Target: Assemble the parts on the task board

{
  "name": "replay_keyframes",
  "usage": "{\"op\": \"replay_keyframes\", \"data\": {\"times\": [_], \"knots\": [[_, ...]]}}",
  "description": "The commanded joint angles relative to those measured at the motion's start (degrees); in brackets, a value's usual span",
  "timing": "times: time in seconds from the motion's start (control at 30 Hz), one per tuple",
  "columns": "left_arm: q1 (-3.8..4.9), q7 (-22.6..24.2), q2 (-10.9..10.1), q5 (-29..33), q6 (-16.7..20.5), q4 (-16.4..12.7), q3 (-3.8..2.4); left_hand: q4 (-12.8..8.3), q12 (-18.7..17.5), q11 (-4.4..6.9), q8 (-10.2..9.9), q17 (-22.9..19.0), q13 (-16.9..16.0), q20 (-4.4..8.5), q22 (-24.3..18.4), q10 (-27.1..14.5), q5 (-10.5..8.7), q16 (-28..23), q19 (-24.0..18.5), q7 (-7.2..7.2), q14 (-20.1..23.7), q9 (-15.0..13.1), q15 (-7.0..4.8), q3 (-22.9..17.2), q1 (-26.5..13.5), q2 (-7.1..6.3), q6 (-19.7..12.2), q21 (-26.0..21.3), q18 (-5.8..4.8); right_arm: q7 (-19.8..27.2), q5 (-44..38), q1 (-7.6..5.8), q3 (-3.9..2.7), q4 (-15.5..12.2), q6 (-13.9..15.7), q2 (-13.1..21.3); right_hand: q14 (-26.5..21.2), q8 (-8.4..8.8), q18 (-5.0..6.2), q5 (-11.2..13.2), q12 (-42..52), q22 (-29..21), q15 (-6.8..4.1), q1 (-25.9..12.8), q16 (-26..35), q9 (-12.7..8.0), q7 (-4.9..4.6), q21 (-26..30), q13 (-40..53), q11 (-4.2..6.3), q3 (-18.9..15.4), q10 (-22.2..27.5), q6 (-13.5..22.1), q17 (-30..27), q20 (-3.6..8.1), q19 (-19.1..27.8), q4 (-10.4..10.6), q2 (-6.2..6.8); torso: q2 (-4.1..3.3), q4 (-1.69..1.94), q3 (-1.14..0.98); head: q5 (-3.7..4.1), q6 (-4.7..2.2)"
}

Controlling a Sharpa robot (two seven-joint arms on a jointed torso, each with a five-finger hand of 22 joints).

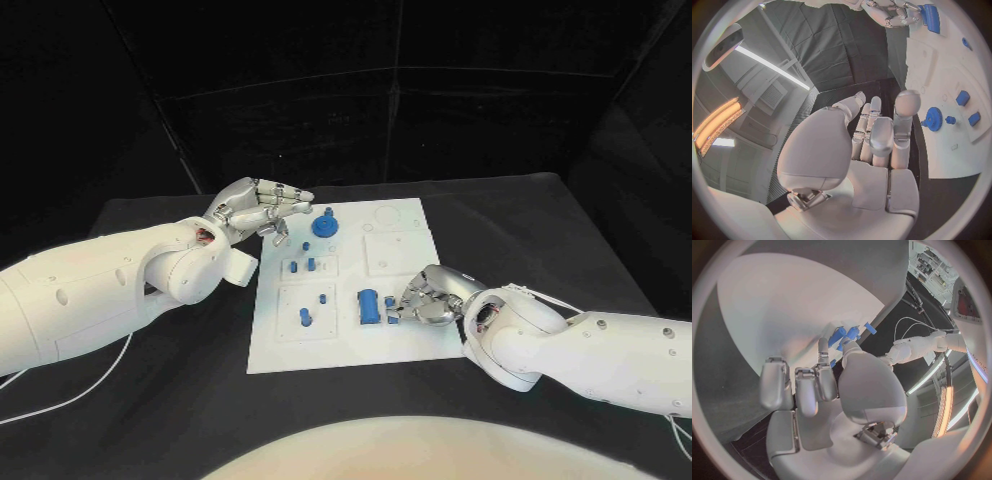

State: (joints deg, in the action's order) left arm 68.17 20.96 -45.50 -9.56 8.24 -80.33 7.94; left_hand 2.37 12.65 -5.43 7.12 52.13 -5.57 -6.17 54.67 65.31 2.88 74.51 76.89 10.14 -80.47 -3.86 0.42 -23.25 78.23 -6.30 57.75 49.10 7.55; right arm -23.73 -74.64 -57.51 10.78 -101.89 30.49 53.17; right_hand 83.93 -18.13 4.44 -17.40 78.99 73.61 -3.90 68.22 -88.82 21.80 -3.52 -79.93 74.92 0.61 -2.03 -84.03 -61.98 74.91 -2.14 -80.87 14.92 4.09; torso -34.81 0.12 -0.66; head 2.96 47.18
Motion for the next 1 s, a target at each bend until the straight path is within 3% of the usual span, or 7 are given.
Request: {"op": "replay_keyframes", "data": {"times": [0.03, 0.23, 0.37, 0.6, 1.0], "knots": [[0.07, 0.1, -0.06, 0.23, -0.48, -0.12, -0.05, 0.01, -0.31, -0.18, -0.04, -0.05, -0.05, -0.07, -0.05, -0.13, 0.29, -0.13, -0.31, 0.07, 0.27, 0.01, 0.18, 0.43, 0.1, 0.25, -0.52, -0.26, 0.82, 2.5, 0.34, -0.06, -0.01, -0.74, 0.01, 0.52, 5.62, -0.33, -0.65, 1.36, -0.04, -0.04, -0.36, 0.54, -0.06, 0.2, 0.0, 0.11, 6.34, 0.07, -0.6, -0.08, 0.27, 13.03, 0.01, 0.0, -0.24, -0.1, 0.03, -0.05, -0.05, -0.08, -0.04], [0.07, 0.1, -0.14, 0.23, -0.46, -0.09, -0.05, 0.01, -0.31, -0.18, -0.04, -0.05, -0.05, -0.07, -0.05, -0.13, 0.29, -0.13, -0.31, 0.07, 0.27, 0.01, 0.18, 0.43, 0.1, 0.25, -0.52, -0.26, 0.82, 5.53, 0.96, -0.06, -0.01, -2.21, 0.02, 2.4, 5.66, -0.38, -0.7, 3.22, 0.28, 0.19, -0.35, 0.31, -0.17, 0.55, 0.02, -0.02, 6.59, 0.07, -2.03, -0.25, 0.26, 13.23, -0.02, -0.13, 0.04, -0.47, 0.08, -0.04, -0.04, -0.07, 0.03], [0.07, 0.11, -0.14, 0.23, -0.49, -0.07, -0.04, 0.01, -0.31, -0.18, -0.04, -0.05, -0.05, -0.07, -0.05, -0.13, 0.29, -0.13, -0.31, 0.07, 0.27, 0.01, 0.18, 0.43, 0.1, 0.25, -0.52, -0.26, 0.82, 6.16, 1.21, -0.07, -0.01, -2.48, -1.77, 3.25, 5.66, -0.46, -0.69, 3.65, 0.42, 0.2, -0.36, 0.5, -0.17, 0.71, 0.08, -0.02, 6.71, 0.1, -2.53, -0.33, 0.16, 13.23, -0.01, -0.13, -0.04, -0.46, 0.05, -0.11, 0.0, 0.16, -0.09], [0.07, 0.14, 0.0, 0.23, -0.54, -0.06, -0.04, 0.01, -0.31, -0.18, -0.04, -0.05, -0.05, -0.07, -0.05, -0.13, 0.29, -0.13, -0.31, 0.07, 0.27, 0.01, 0.18, 0.43, 0.1, 0.25, -0.52, -0.26, 0.82, 5.22, 0.84, -0.06, 0.0, -1.65, -4.21, 3.16, 5.64, -0.64, -0.66, 3.36, 0.43, 0.07, -0.43, 2.61, -0.12, 1.11, 0.15, 0.1, 6.75, 0.18, -3.07, -0.28, 0.09, 13.13, 0.04, -0.03, -1.34, -0.87, -0.04, 0.09, -0.04, 0.24, -0.06], [0.07, 0.16, -0.1, 0.23, -0.53, -0.1, -0.04, 0.01, -0.31, -0.18, -0.04, -0.05, -0.05, -0.07, -0.05, -0.13, 0.29, -0.13, -0.31, 0.07, 0.27, 0.01, 0.18, 0.43, 0.1, 0.25, -0.52, -0.26, 0.82, 3.47, 0.51, -0.05, 0.0, 0.43, -3.45, 1.76, 5.65, -0.86, -0.69, 2.95, 0.54, 0.23, -0.5, 3.62, -0.15, 1.42, 0.28, 0.02, 6.85, 0.28, -3.19, -0.34, -0.14, 13.19, 0.09, -0.12, -1.85, -2.08, -0.03, 0.06, 0.01, 0.08, 0.14]]}}
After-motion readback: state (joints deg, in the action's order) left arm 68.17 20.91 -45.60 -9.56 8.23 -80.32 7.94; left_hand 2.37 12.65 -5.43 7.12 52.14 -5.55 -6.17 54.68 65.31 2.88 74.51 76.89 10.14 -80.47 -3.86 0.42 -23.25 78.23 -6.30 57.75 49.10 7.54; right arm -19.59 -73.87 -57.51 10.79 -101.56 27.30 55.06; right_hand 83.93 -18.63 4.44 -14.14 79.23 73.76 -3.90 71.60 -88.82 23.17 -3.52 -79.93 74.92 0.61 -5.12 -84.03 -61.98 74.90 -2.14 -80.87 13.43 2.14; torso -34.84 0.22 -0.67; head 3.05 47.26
